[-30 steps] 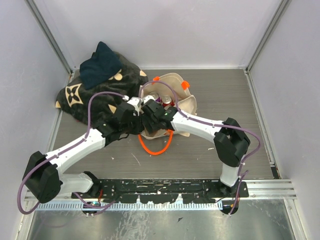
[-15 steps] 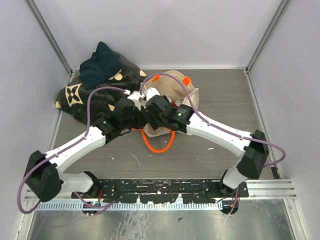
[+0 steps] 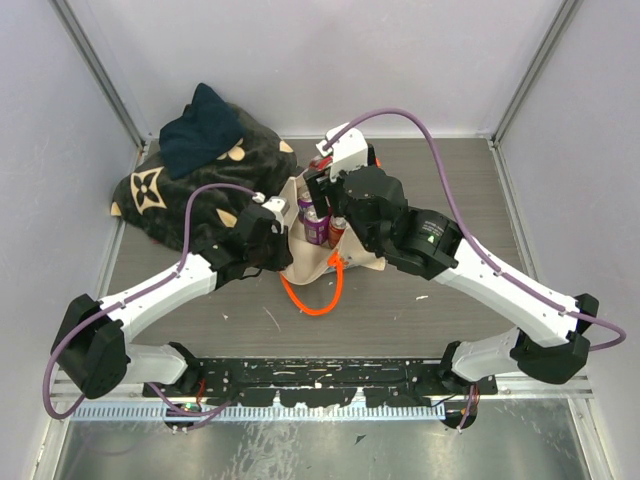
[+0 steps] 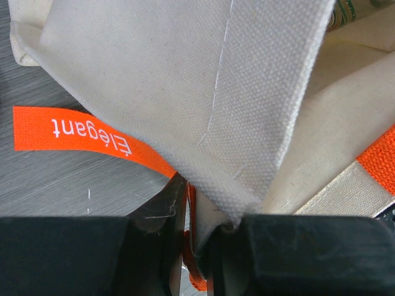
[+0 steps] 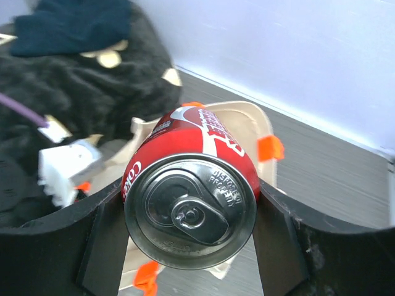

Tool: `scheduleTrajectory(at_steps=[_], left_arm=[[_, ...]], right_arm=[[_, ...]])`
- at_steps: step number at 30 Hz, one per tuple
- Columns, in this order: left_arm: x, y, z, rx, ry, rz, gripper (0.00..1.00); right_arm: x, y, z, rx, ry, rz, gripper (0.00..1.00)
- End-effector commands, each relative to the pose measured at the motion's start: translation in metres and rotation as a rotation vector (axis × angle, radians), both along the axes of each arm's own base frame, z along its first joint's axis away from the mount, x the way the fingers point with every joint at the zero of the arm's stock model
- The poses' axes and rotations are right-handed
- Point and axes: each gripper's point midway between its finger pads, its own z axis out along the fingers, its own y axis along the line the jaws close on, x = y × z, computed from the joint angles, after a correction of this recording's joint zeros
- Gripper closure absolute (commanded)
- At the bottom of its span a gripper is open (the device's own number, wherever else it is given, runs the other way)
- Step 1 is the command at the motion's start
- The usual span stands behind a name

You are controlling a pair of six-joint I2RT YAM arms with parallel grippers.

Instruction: Take the beverage out of the canvas bag

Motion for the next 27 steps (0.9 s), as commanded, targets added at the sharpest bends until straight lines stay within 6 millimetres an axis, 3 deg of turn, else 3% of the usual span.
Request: scheduleTrajectory(at_steps=[1, 6, 9, 13, 21, 27], left_arm=[[-0.012, 0.005, -0.013, 0.029, 0.056, -0.010, 0.77], [-0.012, 0.004, -0.009, 0.027, 0.045, -0.020, 0.75], [-0.012, 0.004, -0.007, 0.027, 0.038, -0.023, 0.73], [-0.012, 0.006, -0.005, 0.024, 0.024, -0.021, 0.71], [-0.010, 0.009, 0.015, -0.006, -0.039, -0.010, 0.64], [-0.009, 0.011, 0.020, -0.014, -0.061, 0.001, 0.63]], right_arm=[[0.002, -0.071, 0.044, 0.093, -0.117, -0.292, 0.99], [0.006, -0.144, 0.025, 0.158, -0.060, -0.519, 0.99], [0.019, -0.198, 0.000, 0.190, 0.004, -0.648, 0.99], [0.030, -0.235, -0.045, 0.188, 0.106, -0.745, 0.99], [0.056, -0.245, -0.157, 0.246, 0.358, -0.739, 0.99], [0.068, -0.239, -0.205, 0.239, 0.449, -0.724, 0.99]])
